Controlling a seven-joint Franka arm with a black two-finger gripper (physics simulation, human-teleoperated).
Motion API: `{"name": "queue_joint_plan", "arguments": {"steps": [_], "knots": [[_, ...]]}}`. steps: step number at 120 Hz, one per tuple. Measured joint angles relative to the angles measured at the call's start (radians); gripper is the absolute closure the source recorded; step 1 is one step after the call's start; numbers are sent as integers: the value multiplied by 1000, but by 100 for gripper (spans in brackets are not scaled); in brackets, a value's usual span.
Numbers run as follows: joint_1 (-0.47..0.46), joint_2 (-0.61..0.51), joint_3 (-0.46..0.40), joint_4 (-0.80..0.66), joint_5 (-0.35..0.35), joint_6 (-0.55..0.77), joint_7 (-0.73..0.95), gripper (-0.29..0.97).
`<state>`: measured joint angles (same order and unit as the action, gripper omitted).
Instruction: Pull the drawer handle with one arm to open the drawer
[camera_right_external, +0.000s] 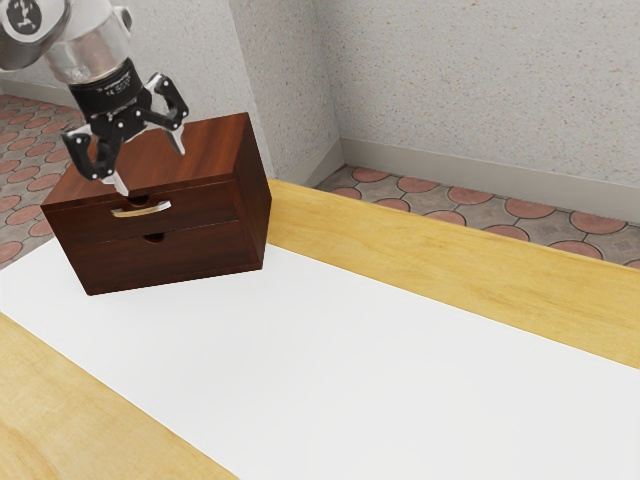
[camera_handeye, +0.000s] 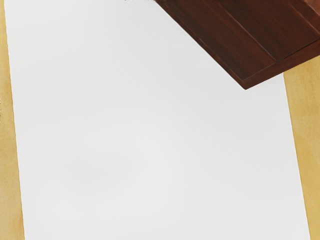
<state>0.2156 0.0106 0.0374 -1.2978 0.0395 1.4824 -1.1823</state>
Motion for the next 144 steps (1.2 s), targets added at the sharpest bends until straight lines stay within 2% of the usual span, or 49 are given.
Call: {"name": "queue_joint_plan", "arguments": {"steps": [33,51,65,102,144], "knots": [[10,-46,35,-224,23,222,-153,0],[-37,-46,98,-284,25,335,-213,0],[-29,-44,122,-321,27,405,-248,0],[27,-37,134,-332,27,480,-316,0],[-9,-4,174,-353,21,556,-361,0]]}}
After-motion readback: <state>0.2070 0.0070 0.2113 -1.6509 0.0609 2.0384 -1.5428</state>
